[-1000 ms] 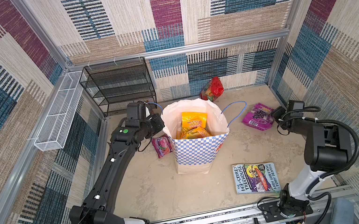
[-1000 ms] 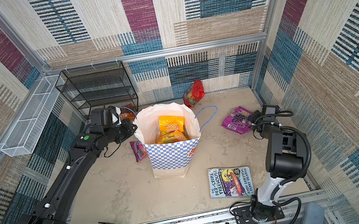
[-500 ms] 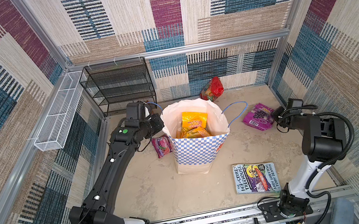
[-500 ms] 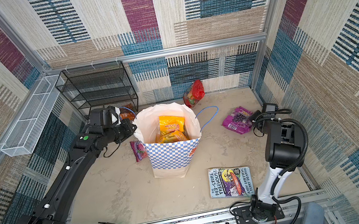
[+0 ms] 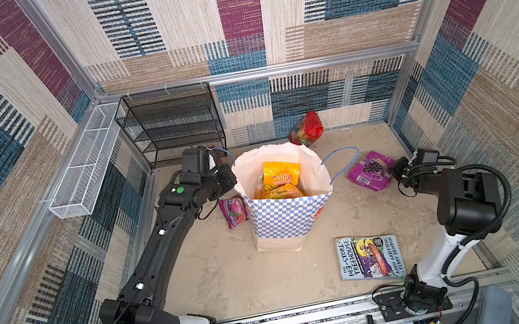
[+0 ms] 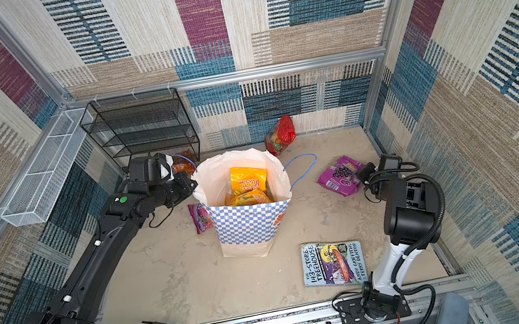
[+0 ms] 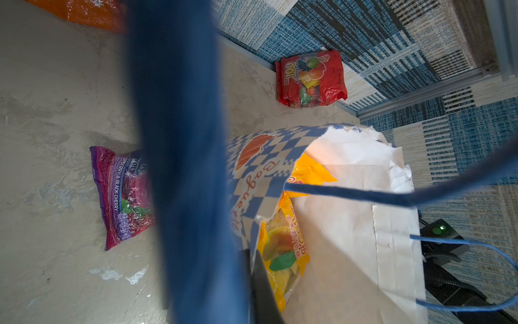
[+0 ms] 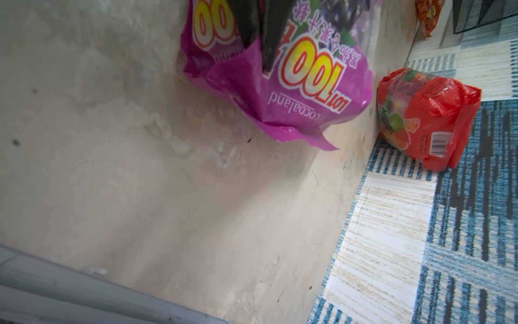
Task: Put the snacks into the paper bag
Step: 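Close right gripper on the purple LOT100 grape bag, then lift the purple bag and carry it over the checkered bag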
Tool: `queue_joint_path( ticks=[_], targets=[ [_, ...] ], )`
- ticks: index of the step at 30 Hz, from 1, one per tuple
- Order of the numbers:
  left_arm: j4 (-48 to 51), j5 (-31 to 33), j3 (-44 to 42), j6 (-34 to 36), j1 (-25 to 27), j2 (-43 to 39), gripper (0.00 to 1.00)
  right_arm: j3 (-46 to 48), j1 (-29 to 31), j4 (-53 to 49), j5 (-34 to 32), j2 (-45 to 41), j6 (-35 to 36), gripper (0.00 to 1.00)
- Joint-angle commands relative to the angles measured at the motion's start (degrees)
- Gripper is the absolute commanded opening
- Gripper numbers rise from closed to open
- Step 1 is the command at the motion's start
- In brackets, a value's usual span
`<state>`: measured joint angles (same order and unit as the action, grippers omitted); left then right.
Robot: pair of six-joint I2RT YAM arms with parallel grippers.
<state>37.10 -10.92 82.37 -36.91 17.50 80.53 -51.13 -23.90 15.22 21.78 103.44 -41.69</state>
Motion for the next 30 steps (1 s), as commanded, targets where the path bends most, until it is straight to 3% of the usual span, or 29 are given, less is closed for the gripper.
queue_joint_path(
  ticks=[1,21,30],
  targets=[
    [-2.82,-0.24,0.24,0.10,-0.10,-0.38,0.00,2.34,0.12,5.20,4.45,-3.16,-3.04,0.00],
    [-3.37,-1.47,-0.01,-0.29,-0.10,0.15,0.00,-0.51,5.40,-1.53,2.85,-30.75,-3.75,0.00],
    [-3.60,-1.87,-0.09,-0.33,-0.17,0.31,0.00,-8.15,12.15,-5.27,1.81,-39.00,-4.14,0.00]
  ],
)
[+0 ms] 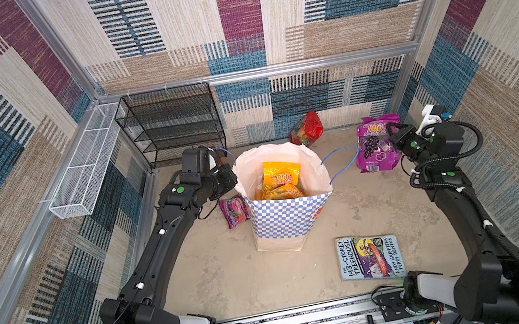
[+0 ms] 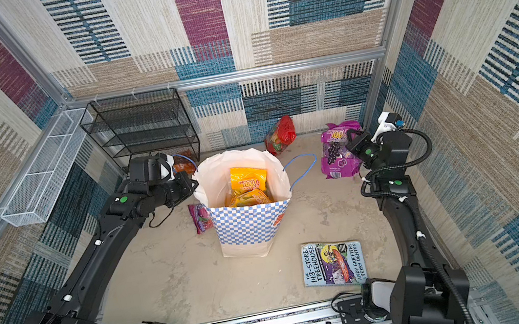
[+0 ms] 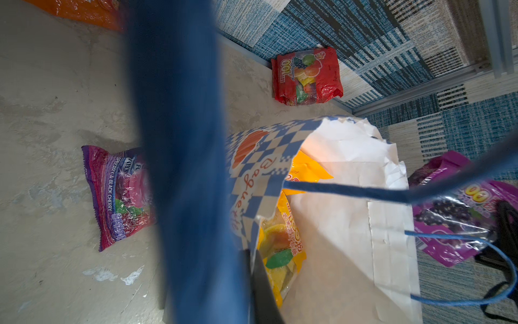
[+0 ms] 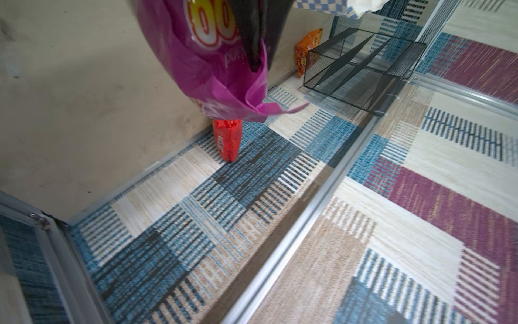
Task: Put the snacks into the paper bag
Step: 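Lift the purple bag and carry it over the checkered bag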
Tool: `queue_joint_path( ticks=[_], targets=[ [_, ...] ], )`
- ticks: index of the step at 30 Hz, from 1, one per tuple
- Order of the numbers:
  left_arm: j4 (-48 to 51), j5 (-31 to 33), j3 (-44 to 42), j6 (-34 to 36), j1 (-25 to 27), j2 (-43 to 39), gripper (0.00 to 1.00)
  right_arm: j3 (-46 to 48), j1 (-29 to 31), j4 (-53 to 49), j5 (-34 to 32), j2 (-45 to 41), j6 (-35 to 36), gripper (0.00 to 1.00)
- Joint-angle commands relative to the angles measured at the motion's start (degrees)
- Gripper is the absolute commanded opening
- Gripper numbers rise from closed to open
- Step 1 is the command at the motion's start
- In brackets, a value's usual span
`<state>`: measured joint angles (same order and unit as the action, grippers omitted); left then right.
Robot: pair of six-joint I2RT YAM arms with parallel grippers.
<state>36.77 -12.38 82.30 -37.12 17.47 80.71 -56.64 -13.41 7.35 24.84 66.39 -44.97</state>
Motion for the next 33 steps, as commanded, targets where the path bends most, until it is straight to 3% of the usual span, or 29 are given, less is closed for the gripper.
queue_joint_path(
  ticks=[1,7,14,25,33],
  targets=[
    [-3.29,-0.45,-0.15,-0.22,-0.08,0.15,0.00,-4.16,2.94,2.04,-1.83,-2.66,-0.46,0.00],
    [-3.38,-0.71,-0.13,-0.25,-0.13,0.41,0.00,-14.27,11.75,-1.72,-5.96,-4.82,3.41,0.00],
    [-3.55,-0.82,-0.30,-0.27,-0.11,0.53,0.00,-23.24,20.06,-4.85,-5.21,-2.57,4.83,0.00],
    [-3.55,-0.80,-0.39,-0.31,-0.12,0.59,0.00,-29.36,35.03,-8.06,-9.23,1.40,9.95,0.00],
    [-3.66,-0.98,-0.39,-0.29,-0.07,0.94,0.00,-34.47,40.65,-7.60,-11.21,3.06,11.84,0.00]
  ],
)
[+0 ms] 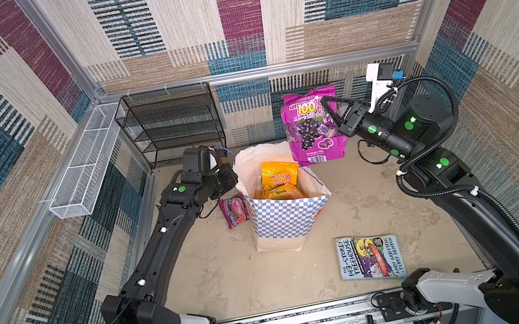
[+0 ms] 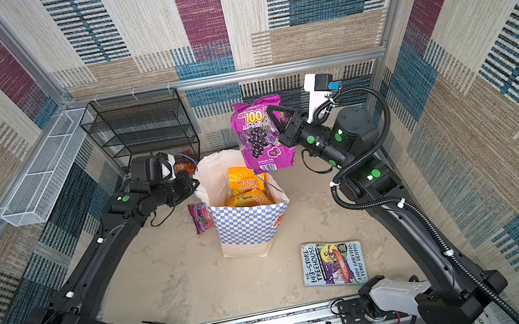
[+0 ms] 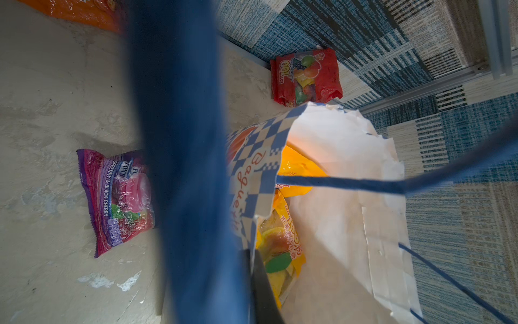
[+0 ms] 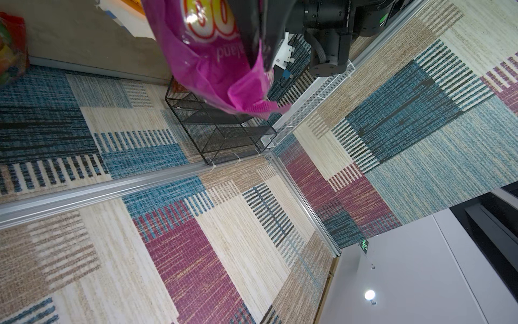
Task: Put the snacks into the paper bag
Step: 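Lift the purple bag and carry it over the checkered bag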
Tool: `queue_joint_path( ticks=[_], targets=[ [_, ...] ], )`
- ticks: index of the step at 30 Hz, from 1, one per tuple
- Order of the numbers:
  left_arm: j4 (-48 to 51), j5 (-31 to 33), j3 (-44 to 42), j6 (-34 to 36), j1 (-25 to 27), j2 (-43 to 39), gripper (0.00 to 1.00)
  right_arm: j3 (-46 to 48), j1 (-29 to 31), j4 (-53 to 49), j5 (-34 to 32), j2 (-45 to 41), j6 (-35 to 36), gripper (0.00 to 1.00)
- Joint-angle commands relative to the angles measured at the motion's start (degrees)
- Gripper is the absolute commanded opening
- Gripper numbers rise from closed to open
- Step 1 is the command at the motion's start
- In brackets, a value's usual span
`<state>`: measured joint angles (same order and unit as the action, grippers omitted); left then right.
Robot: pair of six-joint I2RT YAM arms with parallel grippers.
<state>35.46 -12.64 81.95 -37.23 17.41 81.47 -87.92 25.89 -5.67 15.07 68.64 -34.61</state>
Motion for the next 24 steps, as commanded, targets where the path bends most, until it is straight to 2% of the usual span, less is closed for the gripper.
queue_joint_path(
  ticks=[1,8,18,24],
  targets=[
    [-2.40,-0.72,0.03,-0.13,-0.03,0.20,0.00,-4.67,2.24,4.98,-1.40,1.57,1.91,0.00],
    [-2.15,-0.18,0.05,-0.03,-0.09,-0.04,0.00,-5.84,5.98,4.30,-2.62,4.16,2.90,0.00],
    [-2.15,-0.53,0.09,-0.05,-0.05,-0.08,0.00,6.12,7.01,7.66,-2.47,5.92,-0.93,0.00],
    [-2.15,-0.36,0.14,-0.06,-0.07,-0.26,0.00,12.14,8.54,9.93,-5.18,8.35,-2.01,0.00]
  ],
)
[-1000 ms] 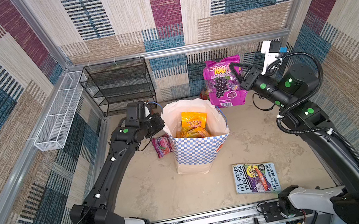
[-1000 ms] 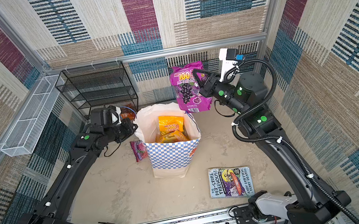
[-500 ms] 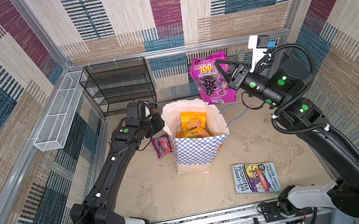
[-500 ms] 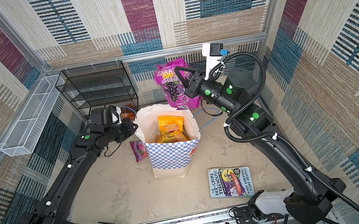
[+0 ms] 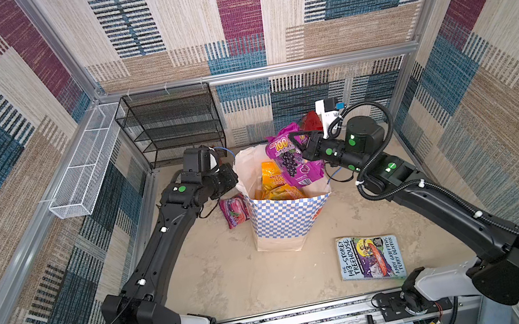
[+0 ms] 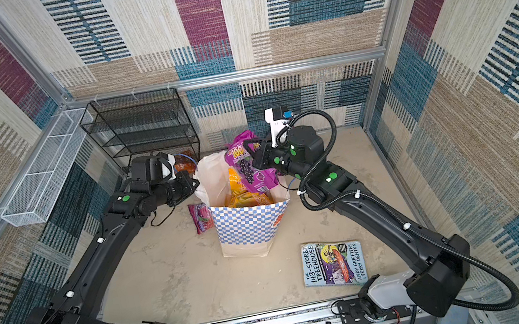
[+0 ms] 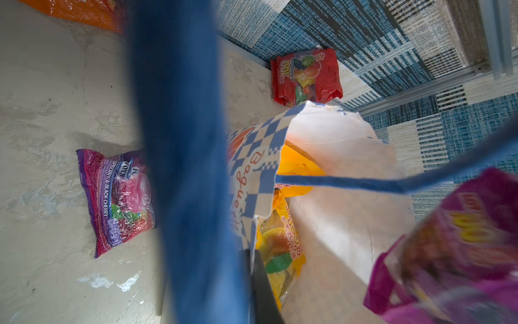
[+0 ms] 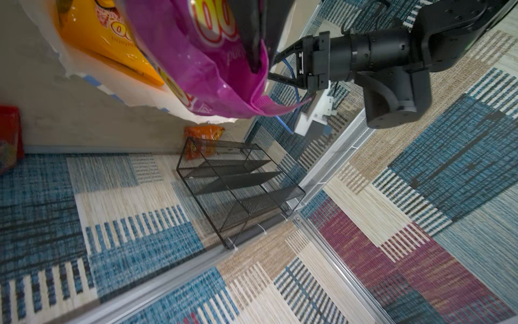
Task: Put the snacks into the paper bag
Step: 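Lift the purple bag and carry it over the checkered bag, then lower the purple bag into the checkered bag and open right gripper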
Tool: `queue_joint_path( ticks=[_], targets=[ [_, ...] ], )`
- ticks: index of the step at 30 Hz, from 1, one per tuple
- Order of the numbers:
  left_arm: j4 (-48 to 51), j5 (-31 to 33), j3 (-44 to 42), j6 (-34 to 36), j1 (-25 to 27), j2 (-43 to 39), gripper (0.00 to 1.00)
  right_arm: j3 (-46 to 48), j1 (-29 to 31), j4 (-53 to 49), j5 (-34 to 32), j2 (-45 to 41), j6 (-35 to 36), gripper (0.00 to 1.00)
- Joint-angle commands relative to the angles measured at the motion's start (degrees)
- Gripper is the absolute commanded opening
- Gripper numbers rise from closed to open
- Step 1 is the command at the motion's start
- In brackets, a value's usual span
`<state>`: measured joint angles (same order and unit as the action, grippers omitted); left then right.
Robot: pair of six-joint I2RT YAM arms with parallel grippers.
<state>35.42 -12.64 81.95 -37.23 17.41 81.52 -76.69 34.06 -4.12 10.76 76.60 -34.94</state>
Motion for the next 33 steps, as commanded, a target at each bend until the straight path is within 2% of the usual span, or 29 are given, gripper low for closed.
queue_joint_path(
  ticks=[1,7,11,18,24,31,33],
  targets=[
    [-2.11,-0.44,0.14,0.00,-0.01,-0.26,0.00,1.44,0.45,8.72,-0.75,1.10,-2.12,0.00],
    [-2.06,-0.53,0.20,-0.06,-0.10,-0.32,0.00,4.72,3.01,11.71,-1.22,4.07,-5.14,0.00],
    [-2.05,-0.36,0.18,-0.10,-0.09,-0.48,0.00,5.22,5.84,11.40,-4.38,6.45,-5.90,0.00],
    [-1.94,-0.18,0.38,-0.03,-0.10,-0.92,0.00,3.61,6.23,8.94,-6.22,12.19,-7.08,0.00],
    [-1.84,-0.07,0.31,-0.02,-0.22,-1.08,0.00,-2.16,5.16,2.80,-12.66,17.63,-5.54,0.00],
    [-1.67,0.34,0.40,0.18,-0.35,-1.18,0.00,-6.82,0.65,-3.73,-13.94,23.37,-9.01,0.00],
    [-1.69,0.42,0.40,0.17,-0.27,-1.17,0.00,-8.15,0.00,-5.81,-16.03,24.35,-9.58,0.00]
  ],
)
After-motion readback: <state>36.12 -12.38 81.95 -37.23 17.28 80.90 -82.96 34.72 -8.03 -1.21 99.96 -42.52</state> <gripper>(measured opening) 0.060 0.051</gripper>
